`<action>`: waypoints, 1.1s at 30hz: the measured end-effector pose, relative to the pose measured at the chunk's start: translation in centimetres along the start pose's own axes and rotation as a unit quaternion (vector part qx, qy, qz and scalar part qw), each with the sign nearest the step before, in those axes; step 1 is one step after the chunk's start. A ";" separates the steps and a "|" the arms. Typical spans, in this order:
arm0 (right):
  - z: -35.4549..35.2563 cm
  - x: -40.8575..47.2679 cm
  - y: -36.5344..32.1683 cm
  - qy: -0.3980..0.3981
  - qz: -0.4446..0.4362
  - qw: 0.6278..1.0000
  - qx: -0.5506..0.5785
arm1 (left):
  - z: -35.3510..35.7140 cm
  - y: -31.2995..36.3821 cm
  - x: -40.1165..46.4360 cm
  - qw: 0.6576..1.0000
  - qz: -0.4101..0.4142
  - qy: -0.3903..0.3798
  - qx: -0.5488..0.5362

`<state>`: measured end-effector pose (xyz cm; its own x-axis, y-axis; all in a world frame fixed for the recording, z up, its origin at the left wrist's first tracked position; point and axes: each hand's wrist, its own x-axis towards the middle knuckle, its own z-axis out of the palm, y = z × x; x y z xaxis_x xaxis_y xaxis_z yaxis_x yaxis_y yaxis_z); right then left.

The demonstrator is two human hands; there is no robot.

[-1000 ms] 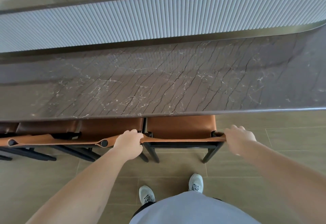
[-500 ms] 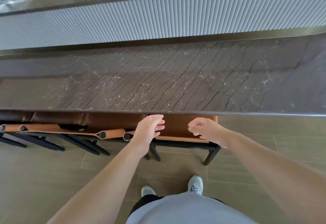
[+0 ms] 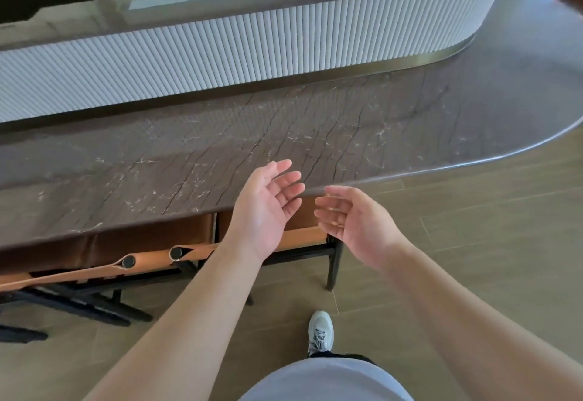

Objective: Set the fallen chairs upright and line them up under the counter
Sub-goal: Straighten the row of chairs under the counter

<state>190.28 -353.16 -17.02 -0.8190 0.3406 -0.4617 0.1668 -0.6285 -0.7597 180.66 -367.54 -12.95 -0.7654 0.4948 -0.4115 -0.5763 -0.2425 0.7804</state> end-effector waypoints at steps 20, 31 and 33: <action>-13.0 -12.7 -4.6 0.083 -0.115 0.989 0.042 | 9.5 -9.0 -6.8 0.988 0.004 -0.119 0.101; -36.7 -16.4 -15.5 0.177 -0.137 0.972 0.068 | 34.4 -20.9 -2.6 0.967 -0.049 -0.194 0.159; -40.1 -16.9 -17.4 0.190 -0.141 0.969 0.074 | 38.3 -22.3 -1.8 0.963 -0.047 -0.209 0.162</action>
<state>223.28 -319.90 -14.35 -0.5549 0.7281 -0.4024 -0.1369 -0.5571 -0.8191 205.90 -331.06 -11.58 -0.4922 0.8114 -0.3153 -0.4668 0.0597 0.8823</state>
